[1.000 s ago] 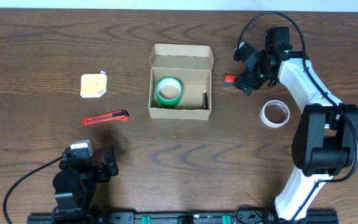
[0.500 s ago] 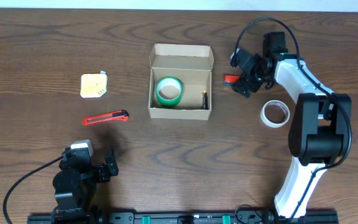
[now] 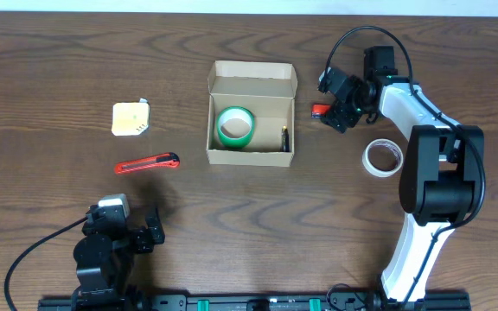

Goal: Pack container
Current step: 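Move the right gripper to the red stapler and grasp it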

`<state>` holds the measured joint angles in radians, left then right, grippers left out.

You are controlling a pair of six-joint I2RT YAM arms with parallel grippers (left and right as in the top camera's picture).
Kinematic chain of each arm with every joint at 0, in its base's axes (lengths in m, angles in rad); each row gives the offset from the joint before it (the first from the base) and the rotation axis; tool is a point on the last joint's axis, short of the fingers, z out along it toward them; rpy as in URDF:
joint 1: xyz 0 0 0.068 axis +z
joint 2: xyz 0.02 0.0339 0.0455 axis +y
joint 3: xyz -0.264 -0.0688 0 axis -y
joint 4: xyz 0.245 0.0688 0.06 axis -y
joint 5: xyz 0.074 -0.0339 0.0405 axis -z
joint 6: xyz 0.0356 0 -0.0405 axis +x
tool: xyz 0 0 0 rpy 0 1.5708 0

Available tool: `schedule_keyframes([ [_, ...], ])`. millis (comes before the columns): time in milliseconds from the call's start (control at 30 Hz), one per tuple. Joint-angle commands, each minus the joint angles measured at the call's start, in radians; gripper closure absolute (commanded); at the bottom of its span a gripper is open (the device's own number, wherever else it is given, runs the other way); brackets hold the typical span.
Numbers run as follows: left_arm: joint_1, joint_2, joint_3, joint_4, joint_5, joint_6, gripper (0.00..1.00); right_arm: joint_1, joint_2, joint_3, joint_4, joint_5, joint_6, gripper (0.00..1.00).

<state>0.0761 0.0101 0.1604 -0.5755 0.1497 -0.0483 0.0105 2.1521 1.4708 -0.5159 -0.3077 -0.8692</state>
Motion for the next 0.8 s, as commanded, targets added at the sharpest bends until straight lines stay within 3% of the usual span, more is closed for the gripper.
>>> schedule_keyframes([
  [0,0.004,-0.006,-0.008,0.001,-0.008,0.011,0.05,-0.003,0.023,0.006,0.011,-0.018,0.035,0.12],
  [100,0.004,-0.006,-0.008,0.001,-0.008,0.011,0.05,-0.003,0.023,0.006,0.006,-0.018,0.034,0.21],
  [167,0.004,-0.006,-0.008,0.001,-0.008,0.011,0.04,-0.003,0.023,0.006,0.005,-0.018,0.035,0.41],
  [233,0.004,-0.006,-0.008,0.001,-0.008,0.011,0.05,-0.003,0.023,0.006,0.005,-0.018,0.035,0.52],
  [467,0.004,-0.006,-0.008,0.001,-0.008,0.011,0.05,-0.002,0.016,0.008,0.004,-0.019,0.097,0.71],
  [567,0.004,-0.006,-0.008,0.001,-0.008,0.011,0.05,-0.002,-0.013,0.024,0.003,-0.018,0.182,0.91],
  [767,0.004,-0.006,-0.008,0.001,-0.008,0.011,0.05,0.001,-0.144,0.066,0.0,-0.019,0.399,0.93],
])
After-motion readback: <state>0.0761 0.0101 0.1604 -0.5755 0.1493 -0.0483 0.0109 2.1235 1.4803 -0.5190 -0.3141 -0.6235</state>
